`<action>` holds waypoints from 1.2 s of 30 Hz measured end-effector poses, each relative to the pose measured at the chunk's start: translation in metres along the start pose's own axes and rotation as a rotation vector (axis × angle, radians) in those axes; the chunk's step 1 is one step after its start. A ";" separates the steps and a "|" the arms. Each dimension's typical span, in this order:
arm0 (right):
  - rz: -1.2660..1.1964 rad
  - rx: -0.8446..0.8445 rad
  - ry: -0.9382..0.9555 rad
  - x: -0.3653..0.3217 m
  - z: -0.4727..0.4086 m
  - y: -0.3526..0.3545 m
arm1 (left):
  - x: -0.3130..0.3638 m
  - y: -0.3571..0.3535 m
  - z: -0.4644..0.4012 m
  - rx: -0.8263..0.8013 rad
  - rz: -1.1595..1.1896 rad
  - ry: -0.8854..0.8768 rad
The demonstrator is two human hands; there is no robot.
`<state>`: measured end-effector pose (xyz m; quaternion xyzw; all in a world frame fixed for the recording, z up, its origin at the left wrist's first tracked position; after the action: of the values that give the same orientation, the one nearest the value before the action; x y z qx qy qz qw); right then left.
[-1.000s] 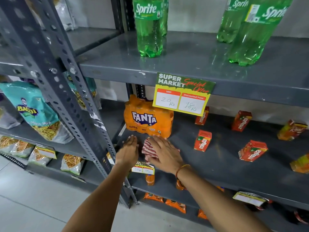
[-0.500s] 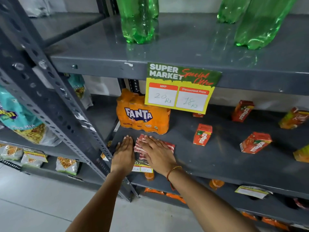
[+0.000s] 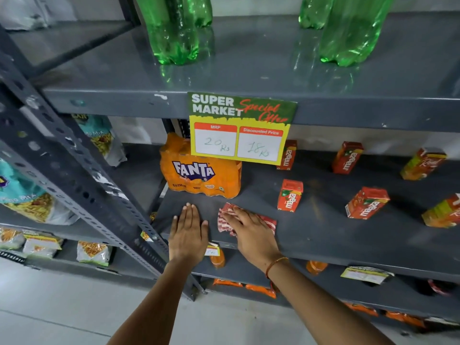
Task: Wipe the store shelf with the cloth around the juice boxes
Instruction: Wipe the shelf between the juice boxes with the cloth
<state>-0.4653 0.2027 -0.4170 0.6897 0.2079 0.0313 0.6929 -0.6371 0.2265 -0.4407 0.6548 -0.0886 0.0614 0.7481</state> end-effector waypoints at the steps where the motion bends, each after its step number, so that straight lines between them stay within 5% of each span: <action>1: 0.012 0.005 -0.023 0.005 0.005 0.001 | 0.004 -0.001 0.002 0.014 -0.009 0.000; 14: 0.068 -0.005 -0.330 0.082 0.084 0.027 | 0.091 -0.013 0.022 -0.045 -0.045 -0.205; 20: -0.261 0.077 -0.382 0.094 0.091 0.059 | 0.121 -0.023 0.028 -0.046 -0.053 -0.302; 25: -0.106 0.004 -0.121 0.046 0.076 0.025 | 0.117 -0.028 0.024 -0.025 -0.058 -0.323; 36: -0.035 -0.030 -0.412 0.099 0.100 0.037 | 0.125 -0.029 0.026 -0.060 -0.037 -0.298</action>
<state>-0.3329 0.1433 -0.4094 0.6675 0.0732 -0.1195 0.7313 -0.5100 0.1941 -0.4389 0.6355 -0.1883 -0.0529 0.7469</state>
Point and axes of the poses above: each hand's wrist, its own z-axis away from the middle knuckle, its own y-axis out of the back of the hand, x = y × z, the point moved 5 cm from there along -z, towards the middle knuckle, and after that the axes turned 7 degrees about -x, right-handed, at the moved point
